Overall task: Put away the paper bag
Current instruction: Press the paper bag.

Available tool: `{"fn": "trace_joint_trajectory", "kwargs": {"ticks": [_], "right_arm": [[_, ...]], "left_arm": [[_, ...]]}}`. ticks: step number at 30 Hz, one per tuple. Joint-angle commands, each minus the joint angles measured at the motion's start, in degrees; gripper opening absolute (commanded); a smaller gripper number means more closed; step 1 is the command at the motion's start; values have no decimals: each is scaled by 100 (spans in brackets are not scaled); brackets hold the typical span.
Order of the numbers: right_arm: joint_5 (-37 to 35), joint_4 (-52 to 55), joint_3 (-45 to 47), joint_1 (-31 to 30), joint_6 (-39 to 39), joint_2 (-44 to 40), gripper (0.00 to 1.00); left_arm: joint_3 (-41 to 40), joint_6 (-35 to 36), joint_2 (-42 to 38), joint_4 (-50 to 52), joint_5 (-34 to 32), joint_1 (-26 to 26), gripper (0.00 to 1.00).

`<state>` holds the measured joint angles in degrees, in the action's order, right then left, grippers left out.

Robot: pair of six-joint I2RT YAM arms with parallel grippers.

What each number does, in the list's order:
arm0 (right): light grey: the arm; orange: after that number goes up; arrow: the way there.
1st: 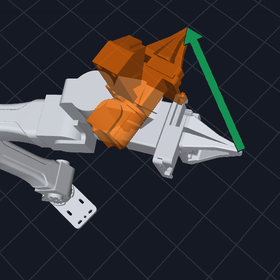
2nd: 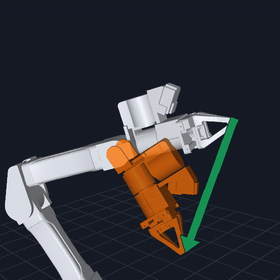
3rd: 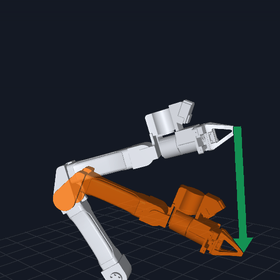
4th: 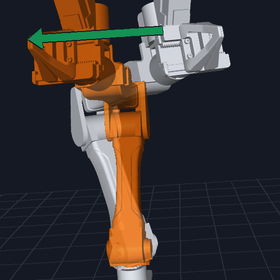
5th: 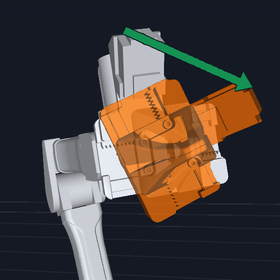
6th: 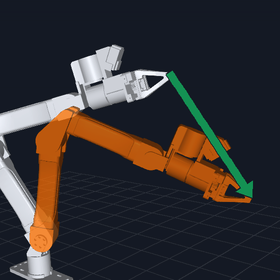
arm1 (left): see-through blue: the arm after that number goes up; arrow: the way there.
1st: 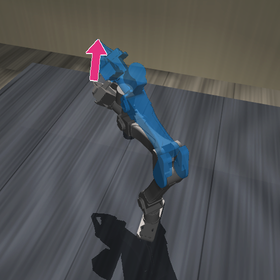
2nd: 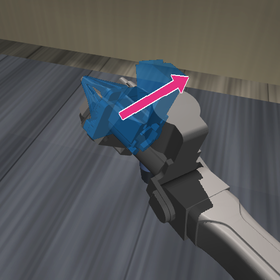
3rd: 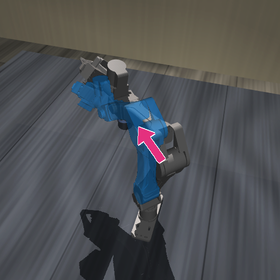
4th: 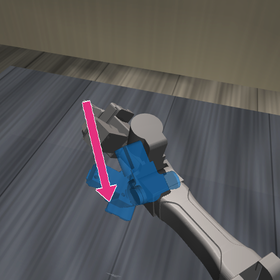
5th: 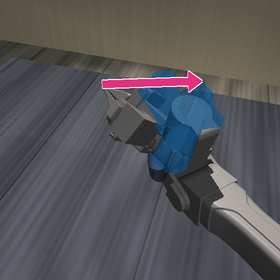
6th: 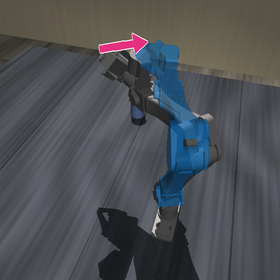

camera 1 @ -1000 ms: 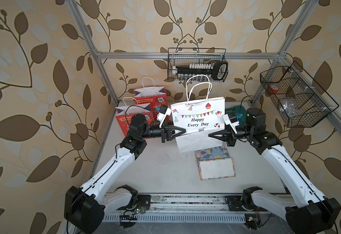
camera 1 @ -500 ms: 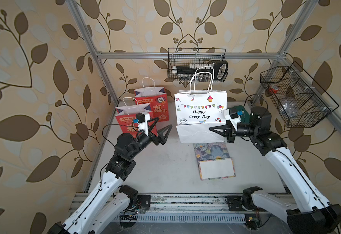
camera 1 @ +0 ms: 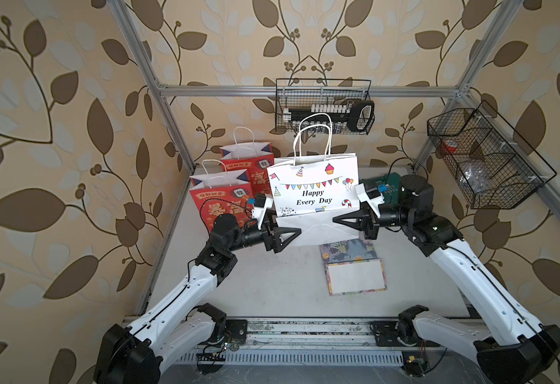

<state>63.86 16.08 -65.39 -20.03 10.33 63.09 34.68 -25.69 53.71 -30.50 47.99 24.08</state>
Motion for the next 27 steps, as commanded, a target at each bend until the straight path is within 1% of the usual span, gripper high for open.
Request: {"fn": "trace_joint_trajectory", "kwargs": {"ticks": [1, 3, 4, 5, 6, 7, 8, 11, 12, 13, 14, 15, 16, 18, 19, 20, 22, 23, 27], "right_arm": [[229, -78, -51, -22, -141, 61, 0], [257, -75, -37, -17, -137, 104, 0], [259, -69, -41, -17, -138, 123, 0], [273, -69, -40, -10, -136, 146, 0], [285, -80, -45, -5, -136, 159, 0], [303, -76, -57, 0, -137, 164, 0], [316, -70, -70, 7, -136, 179, 0], [375, -52, -108, 18, -141, 218, 0], [384, -45, -112, 17, -141, 214, 0], [406, -37, -118, 17, -141, 215, 0], [408, -28, -117, 18, -136, 217, 0], [408, -23, -116, 28, -136, 204, 0], [408, -9, -117, 26, -137, 204, 0], [425, 44, -107, 26, -119, 195, 0], [435, 78, -105, 28, -110, 199, 0], [444, 100, -101, 39, -108, 200, 0], [452, 141, -96, 39, -93, 188, 0], [452, 155, -102, 34, -92, 179, 0], [492, 201, -106, 61, -92, 151, 0]], "left_arm": [[-18, -504, -47, -1378, 404, 36, 71], [-46, -626, -28, -1634, 371, 36, 57], [-56, -686, -15, -1749, 337, 36, 45], [-74, -752, -1, -1871, 282, 36, 25], [-96, -798, 7, -1982, 204, 36, 12], [-112, -860, 21, -2096, 159, 36, 2], [-106, -868, 41, -2142, 170, 36, 0], [1, -959, 117, -2140, 255, 36, 0], [29, -987, 126, -2138, 230, 36, 3], [47, -1025, 115, -2091, 116, 36, 31], [69, -1062, 90, -1985, -56, 36, 67], [94, -1064, 55, -1928, -164, 36, 71], [109, -1029, 22, -1950, -194, 36, 70], [168, -964, 15, -2011, -101, 36, 56], [211, -947, 21, -2021, -60, 36, 46], [231, -952, 40, -2053, 0, 36, 31], [241, -965, 52, -2091, 18, 36, 6], [241, -963, 60, -2085, 38, 36, 0], [310, -960, 47, -1995, 40, 36, 0]]}}
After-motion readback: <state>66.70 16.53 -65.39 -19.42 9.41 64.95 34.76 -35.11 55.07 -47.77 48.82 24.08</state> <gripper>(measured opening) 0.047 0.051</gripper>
